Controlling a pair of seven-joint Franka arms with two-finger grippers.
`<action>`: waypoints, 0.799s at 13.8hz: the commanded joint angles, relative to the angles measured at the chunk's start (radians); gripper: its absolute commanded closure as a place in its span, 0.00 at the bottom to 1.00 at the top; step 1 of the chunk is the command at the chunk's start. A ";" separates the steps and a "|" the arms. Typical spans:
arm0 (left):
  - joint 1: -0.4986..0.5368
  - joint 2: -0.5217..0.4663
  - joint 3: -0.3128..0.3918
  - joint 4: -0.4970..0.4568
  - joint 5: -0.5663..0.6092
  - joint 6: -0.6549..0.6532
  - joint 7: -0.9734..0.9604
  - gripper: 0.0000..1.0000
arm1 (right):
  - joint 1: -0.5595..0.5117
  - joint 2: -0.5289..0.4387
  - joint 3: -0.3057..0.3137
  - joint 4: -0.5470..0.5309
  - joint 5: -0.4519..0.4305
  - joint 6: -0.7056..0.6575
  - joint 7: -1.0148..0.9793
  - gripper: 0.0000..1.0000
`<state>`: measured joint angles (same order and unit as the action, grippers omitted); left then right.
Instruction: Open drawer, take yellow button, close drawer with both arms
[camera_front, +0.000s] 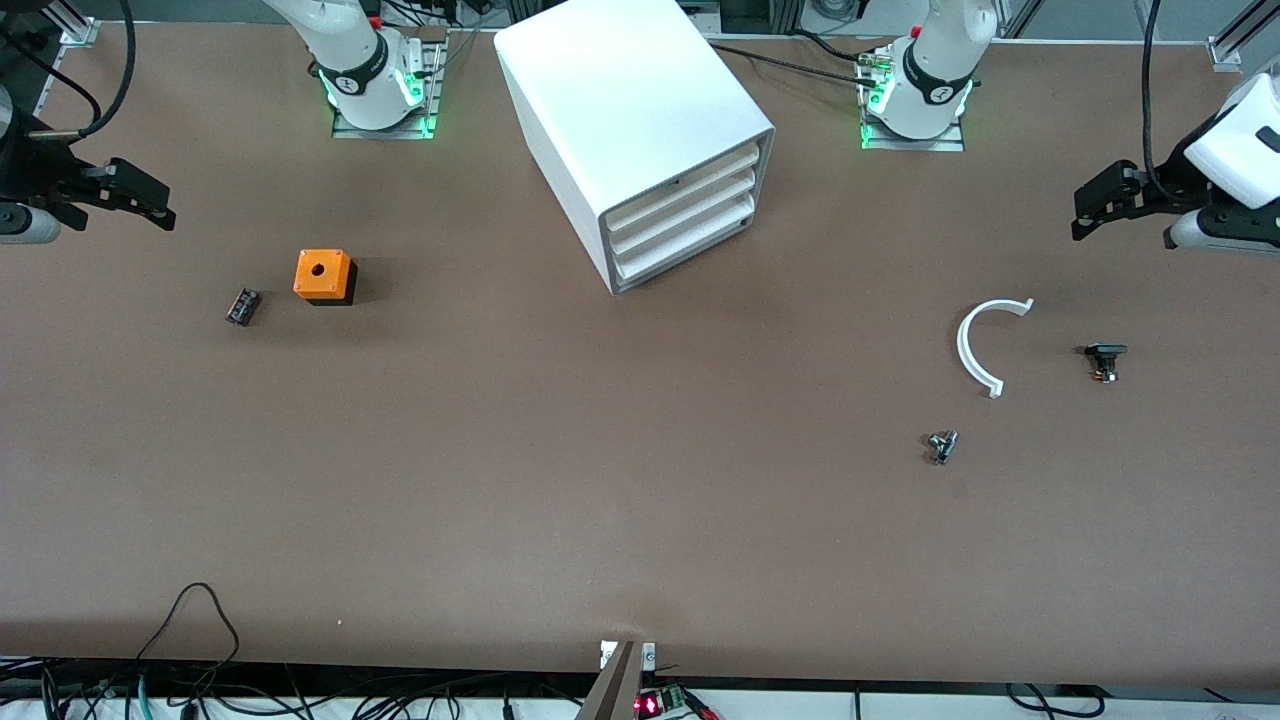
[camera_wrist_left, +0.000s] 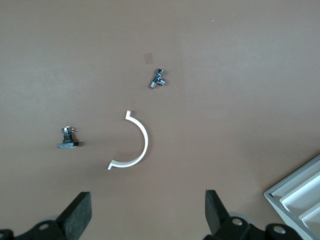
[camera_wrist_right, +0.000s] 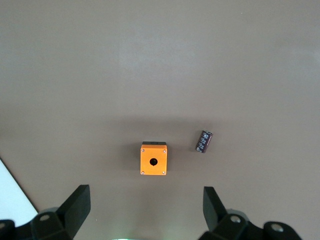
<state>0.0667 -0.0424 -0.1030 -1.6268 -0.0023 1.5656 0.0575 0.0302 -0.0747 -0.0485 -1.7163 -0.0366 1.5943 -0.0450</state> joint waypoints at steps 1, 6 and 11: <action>0.004 0.004 -0.001 0.022 -0.005 -0.028 0.008 0.00 | -0.004 -0.022 0.003 -0.017 0.000 -0.005 -0.019 0.00; 0.002 0.029 0.000 0.056 -0.005 -0.029 0.001 0.00 | -0.004 -0.020 0.003 -0.017 0.000 0.000 -0.021 0.00; 0.002 0.029 0.000 0.058 -0.005 -0.029 0.004 0.00 | -0.004 -0.017 -0.002 -0.017 0.000 0.000 -0.024 0.00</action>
<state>0.0670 -0.0309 -0.1030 -1.6104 -0.0023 1.5639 0.0576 0.0302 -0.0746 -0.0500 -1.7165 -0.0366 1.5943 -0.0514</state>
